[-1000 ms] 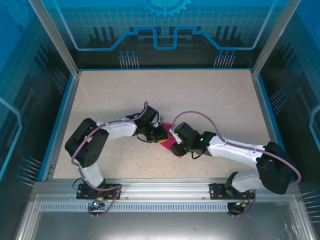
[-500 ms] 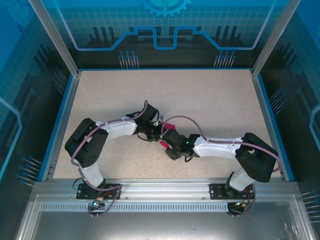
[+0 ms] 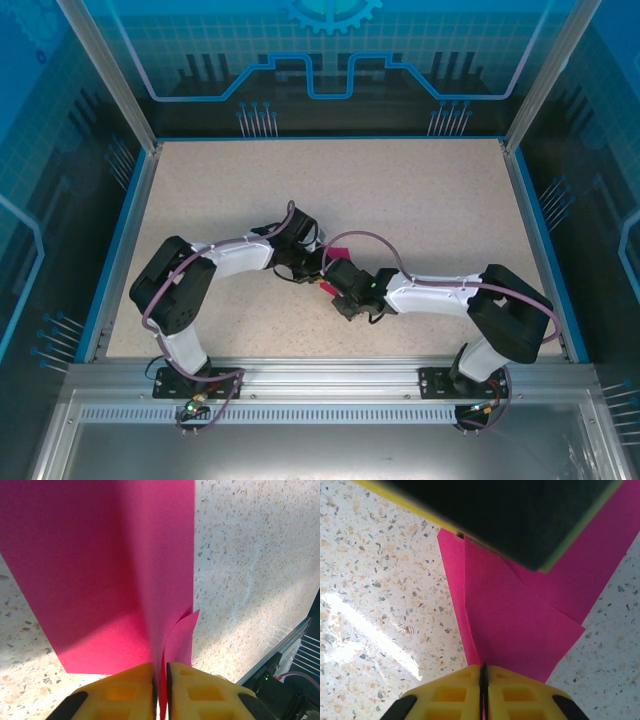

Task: Fold a paper plane with a square sheet of paper (fold left side to right side)
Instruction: Fourth fold the wing at the center of the table.

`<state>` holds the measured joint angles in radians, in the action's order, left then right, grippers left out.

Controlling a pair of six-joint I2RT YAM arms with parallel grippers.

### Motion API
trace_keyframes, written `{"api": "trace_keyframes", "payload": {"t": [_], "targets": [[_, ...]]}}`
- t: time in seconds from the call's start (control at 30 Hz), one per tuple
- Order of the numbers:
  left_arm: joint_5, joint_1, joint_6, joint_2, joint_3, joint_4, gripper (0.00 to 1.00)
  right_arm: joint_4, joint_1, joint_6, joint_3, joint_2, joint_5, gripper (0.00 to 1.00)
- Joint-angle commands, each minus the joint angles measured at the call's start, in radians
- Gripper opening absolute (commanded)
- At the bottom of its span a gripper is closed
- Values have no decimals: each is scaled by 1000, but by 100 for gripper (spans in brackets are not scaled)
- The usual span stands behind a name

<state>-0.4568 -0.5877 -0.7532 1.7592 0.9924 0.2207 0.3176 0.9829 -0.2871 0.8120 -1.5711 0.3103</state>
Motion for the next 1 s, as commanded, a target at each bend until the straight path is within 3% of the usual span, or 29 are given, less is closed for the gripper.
{"api": "trace_keyframes", "payload": {"t": [0.0,0.27,0.47,0.7,0.97], "targets": [[-19,13,19,-60,19,26,25,-13,-2,2,-13,-7,-22,4],[-19,80,51,-168,-31,49,53,-63,-38,-4,-46,15,-142,0],[-40,135,34,-240,-98,3,63,-60,-57,6,-41,11,-189,0],[-52,148,22,-221,-116,-29,58,-68,-63,2,-51,10,-200,0],[-44,161,33,-285,-177,-46,56,-160,-138,-14,-98,83,-414,0]]}}
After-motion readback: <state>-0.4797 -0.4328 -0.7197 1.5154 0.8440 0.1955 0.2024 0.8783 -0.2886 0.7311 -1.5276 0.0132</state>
